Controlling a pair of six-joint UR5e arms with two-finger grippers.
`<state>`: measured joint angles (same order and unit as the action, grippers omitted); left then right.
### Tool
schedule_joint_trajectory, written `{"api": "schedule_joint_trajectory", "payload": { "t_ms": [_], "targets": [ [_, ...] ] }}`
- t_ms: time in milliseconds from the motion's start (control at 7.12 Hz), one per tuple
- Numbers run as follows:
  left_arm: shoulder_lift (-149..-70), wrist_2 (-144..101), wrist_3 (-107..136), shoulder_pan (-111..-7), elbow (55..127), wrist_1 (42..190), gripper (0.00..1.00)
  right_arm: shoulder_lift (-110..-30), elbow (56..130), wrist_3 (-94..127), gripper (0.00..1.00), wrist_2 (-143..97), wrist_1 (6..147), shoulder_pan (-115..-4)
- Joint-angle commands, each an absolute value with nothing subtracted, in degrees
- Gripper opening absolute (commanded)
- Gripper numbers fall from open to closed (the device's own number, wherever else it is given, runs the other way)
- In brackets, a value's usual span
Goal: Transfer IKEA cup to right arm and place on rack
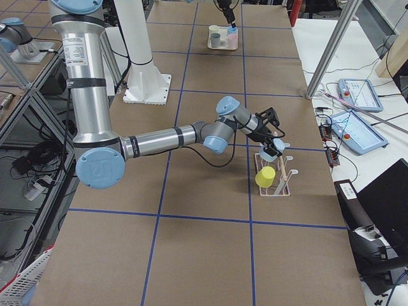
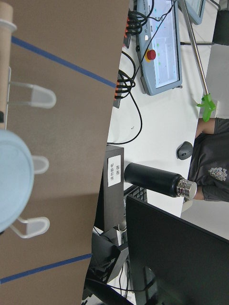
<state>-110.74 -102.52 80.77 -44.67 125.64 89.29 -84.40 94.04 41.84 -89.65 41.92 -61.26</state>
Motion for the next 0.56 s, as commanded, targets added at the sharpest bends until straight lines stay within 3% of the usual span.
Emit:
{"api": "schedule_joint_trajectory", "payload": {
  "t_ms": [0,141,422],
  "targets": [
    [-110.7,-102.6,80.8,-44.7,125.6,89.3,1.00,-84.4,92.9,42.0,0.37,-89.3,41.8,-61.2],
    [-109.9,-102.6,80.8,-44.6,125.6,89.6,1.00,-84.8,91.8,42.2,0.99,-86.3,41.5,-60.6],
    [-109.6,-102.6,80.8,-44.7,125.6,89.6,1.00,-84.8,90.2,41.8,1.00,-86.0,35.8,-60.1]
  ]
}}
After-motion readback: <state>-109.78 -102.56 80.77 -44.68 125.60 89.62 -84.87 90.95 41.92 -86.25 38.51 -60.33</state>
